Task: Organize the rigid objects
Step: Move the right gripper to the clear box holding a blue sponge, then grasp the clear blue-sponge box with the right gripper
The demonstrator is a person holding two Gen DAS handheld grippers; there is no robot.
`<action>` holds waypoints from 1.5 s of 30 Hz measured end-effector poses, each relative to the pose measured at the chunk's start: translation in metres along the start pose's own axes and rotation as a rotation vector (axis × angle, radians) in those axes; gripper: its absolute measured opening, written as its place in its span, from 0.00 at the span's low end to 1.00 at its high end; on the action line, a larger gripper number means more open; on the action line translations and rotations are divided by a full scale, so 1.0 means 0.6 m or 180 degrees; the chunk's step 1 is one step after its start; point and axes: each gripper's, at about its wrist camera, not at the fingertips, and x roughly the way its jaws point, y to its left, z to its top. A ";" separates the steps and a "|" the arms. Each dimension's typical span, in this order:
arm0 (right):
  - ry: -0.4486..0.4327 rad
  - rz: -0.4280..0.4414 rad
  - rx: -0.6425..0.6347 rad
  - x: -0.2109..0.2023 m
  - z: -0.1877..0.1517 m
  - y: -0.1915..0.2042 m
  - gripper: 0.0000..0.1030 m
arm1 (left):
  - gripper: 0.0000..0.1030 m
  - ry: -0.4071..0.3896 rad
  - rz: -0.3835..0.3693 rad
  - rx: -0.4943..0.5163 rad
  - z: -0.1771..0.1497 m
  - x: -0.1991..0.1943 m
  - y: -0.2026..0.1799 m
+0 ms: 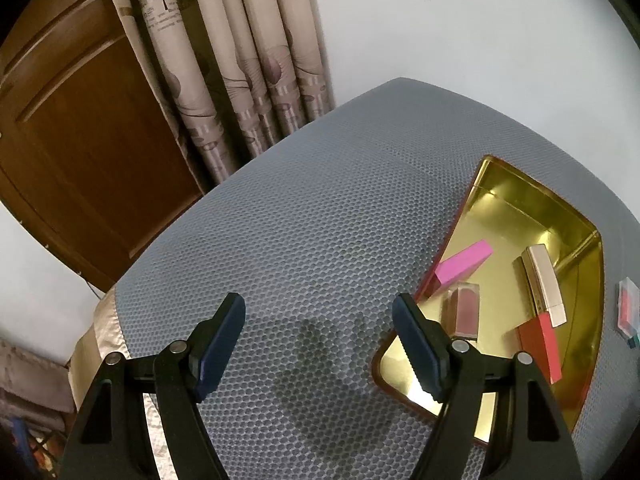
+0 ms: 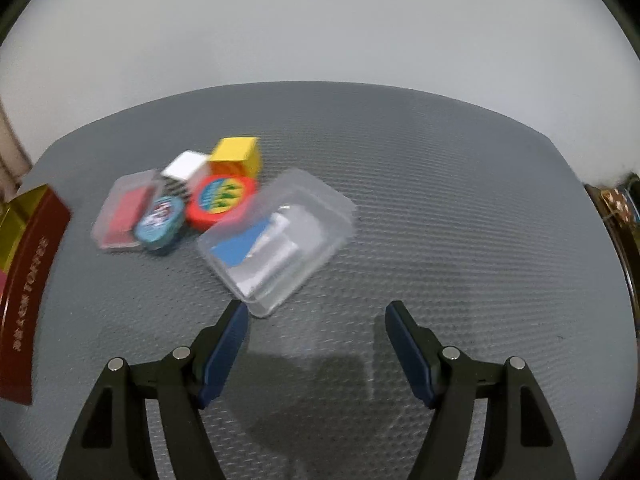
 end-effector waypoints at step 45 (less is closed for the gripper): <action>-0.0328 0.0151 -0.0302 0.114 0.049 0.076 0.58 | 0.73 0.0015 -0.1292 0.1205 -0.070 -0.087 -0.341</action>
